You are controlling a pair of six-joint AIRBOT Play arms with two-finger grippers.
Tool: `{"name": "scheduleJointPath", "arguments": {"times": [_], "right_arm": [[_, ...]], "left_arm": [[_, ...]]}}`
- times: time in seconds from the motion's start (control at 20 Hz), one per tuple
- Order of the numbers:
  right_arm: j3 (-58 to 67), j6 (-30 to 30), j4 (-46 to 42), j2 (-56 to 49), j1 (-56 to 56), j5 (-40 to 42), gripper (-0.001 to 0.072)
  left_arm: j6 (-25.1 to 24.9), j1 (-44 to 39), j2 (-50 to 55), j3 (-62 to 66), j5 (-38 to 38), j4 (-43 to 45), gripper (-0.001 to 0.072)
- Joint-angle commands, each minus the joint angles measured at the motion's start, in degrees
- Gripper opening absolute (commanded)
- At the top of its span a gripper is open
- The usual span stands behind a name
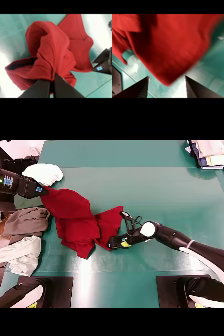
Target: Fold the shirts.
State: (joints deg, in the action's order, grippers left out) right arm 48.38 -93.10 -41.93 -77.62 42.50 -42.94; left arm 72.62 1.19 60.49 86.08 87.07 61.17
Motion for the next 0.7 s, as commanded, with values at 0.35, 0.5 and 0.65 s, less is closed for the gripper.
{"name": "scheduleJointPath", "arguments": {"times": [0.35,0.5,0.65], "right_arm": [[4.4,2.7,1.4,-3.9,1.8,1.4,0.0010],[4.4,2.8,-2.4,2.7,-1.0,1.8,0.0009],[4.5,2.7,-4.3,15.0,-8.5,1.8,0.0008]], "left_arm": [[-0.1,0.0,0.0,0.0,0.0,0.2,0.0025],[-0.7,0.0,-0.2,1.2,-1.0,0.2,0.0025],[-0.5,0.0,-0.2,8.3,-2.1,0.2,0.0025]]}}
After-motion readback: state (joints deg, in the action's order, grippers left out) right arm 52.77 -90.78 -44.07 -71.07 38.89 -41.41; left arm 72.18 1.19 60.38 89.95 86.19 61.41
